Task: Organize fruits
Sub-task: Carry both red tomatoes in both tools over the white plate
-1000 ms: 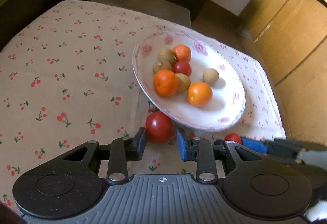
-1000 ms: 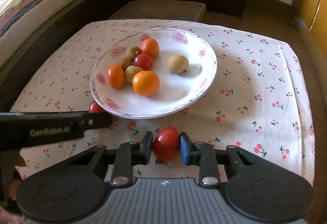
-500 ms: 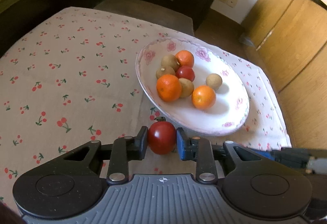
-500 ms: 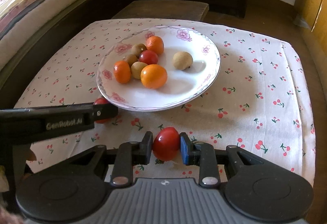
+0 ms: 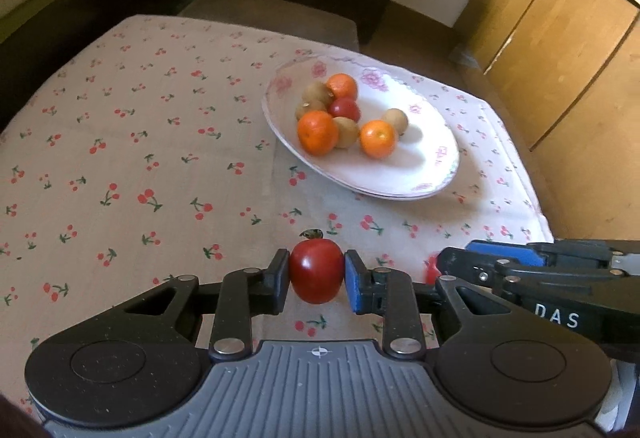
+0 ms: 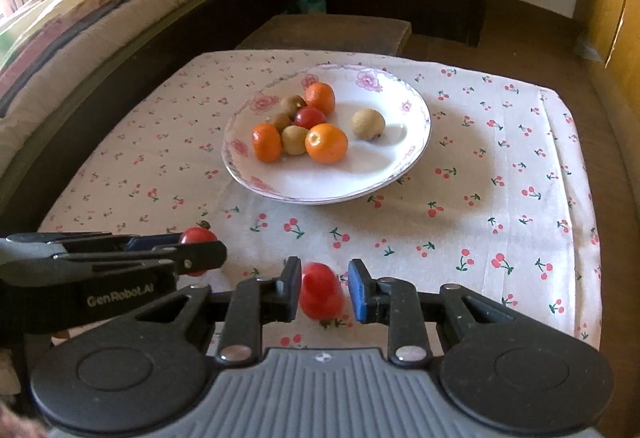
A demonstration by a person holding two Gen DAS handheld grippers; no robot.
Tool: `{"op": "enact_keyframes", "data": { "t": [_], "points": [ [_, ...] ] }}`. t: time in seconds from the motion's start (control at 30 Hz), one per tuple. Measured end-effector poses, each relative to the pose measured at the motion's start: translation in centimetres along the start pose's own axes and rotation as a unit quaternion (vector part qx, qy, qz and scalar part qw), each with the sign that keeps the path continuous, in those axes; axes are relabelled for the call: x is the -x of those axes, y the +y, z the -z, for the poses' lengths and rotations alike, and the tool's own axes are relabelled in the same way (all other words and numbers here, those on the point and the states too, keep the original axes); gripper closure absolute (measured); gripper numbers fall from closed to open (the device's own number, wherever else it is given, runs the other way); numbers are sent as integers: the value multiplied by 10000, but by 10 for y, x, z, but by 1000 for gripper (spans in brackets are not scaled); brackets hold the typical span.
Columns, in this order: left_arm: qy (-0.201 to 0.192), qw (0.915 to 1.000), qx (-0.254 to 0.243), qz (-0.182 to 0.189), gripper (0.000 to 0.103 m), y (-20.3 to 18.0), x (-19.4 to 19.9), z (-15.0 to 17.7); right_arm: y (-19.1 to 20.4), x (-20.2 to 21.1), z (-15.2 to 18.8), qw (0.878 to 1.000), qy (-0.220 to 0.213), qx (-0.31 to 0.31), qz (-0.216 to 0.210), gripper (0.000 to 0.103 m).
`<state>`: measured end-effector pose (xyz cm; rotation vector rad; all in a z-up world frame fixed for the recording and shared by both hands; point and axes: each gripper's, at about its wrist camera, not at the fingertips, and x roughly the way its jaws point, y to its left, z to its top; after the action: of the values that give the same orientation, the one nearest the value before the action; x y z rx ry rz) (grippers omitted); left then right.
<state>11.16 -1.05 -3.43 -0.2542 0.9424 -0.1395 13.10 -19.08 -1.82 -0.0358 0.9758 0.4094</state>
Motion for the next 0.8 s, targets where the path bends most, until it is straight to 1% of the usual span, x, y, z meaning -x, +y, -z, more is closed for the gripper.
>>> {"op": "enact_keyframes", "data": {
  "t": [0.13, 0.23, 0.3, 0.37, 0.43, 0.5, 0.53, 0.6, 0.63, 0.7, 0.8],
  "points": [
    [-47, 9999, -135, -48, 67, -5, 12, 2, 4, 5, 1, 10000, -14, -54, -5, 76],
    [-6, 9999, -85, -132, 66, -1, 15, 4, 5, -1, 1, 9999, 88, -33, -107, 76],
    [70, 9999, -7, -119, 66, 2, 14, 4, 10, -11, -1, 9995, 170, -48, -256, 76],
    [74, 9998, -82, -135, 66, 5, 11, 4, 19, -20, -2, 9990, 233, 89, -363, 75],
    [165, 9998, 13, -115, 66, 12, 5, 5, 25, -27, -2, 9984, 371, 151, -405, 75],
    [218, 9996, 44, -145, 66, 18, 1, 4, 26, -30, 0, 9981, 435, 84, -425, 74],
    [247, 9995, 73, -162, 66, 20, -1, 4, 27, -31, 2, 9980, 455, 109, -415, 74],
    [298, 9994, 134, -107, 66, 21, -2, 4, 30, -34, 4, 9983, 492, 177, -249, 73],
    [304, 9994, 80, -135, 66, 19, -3, 5, 33, -38, 6, 9979, 579, 233, -157, 72],
    [304, 9994, -41, -186, 66, 16, -2, 7, 38, -38, 10, 9973, 580, 435, -74, 73],
    [315, 9993, -70, -186, 66, 18, -1, 9, 37, -36, 13, 9973, 604, 427, -45, 74]
  ]
}}
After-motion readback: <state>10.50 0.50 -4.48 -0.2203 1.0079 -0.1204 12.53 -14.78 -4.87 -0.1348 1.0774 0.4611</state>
